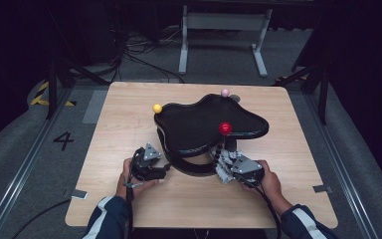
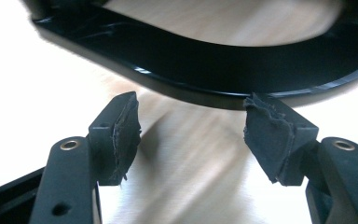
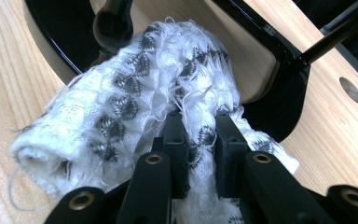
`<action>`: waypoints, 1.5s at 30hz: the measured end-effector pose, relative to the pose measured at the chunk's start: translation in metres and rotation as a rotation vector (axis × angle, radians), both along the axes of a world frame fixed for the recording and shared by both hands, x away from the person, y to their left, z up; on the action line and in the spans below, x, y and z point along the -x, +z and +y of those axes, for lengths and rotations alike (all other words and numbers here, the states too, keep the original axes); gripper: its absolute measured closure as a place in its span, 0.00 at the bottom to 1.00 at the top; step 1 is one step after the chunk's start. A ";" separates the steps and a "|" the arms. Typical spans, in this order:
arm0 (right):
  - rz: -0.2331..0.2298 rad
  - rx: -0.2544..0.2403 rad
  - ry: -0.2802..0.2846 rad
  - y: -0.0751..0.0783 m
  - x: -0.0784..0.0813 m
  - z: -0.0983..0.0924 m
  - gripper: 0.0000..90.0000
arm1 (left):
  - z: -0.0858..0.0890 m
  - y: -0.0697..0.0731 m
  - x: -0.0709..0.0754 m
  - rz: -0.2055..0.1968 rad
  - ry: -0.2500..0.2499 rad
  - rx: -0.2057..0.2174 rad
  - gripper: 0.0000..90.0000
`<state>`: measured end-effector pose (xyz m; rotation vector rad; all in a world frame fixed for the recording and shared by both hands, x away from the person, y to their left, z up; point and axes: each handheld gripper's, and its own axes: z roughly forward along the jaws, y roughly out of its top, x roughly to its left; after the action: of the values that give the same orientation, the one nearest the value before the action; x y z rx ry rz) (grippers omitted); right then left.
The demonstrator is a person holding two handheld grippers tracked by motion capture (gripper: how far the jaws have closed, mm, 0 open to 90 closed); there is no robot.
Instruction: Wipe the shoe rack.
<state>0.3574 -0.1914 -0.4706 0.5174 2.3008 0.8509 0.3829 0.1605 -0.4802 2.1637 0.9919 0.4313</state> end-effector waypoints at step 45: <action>0.036 -0.070 0.066 0.000 0.008 0.005 0.88 | 0.011 0.017 -0.109 -0.052 0.278 0.214 0.65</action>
<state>0.3497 -0.1867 -0.4707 0.4927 2.3396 0.9638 0.4923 0.1713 -0.4631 1.8234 1.2553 0.4854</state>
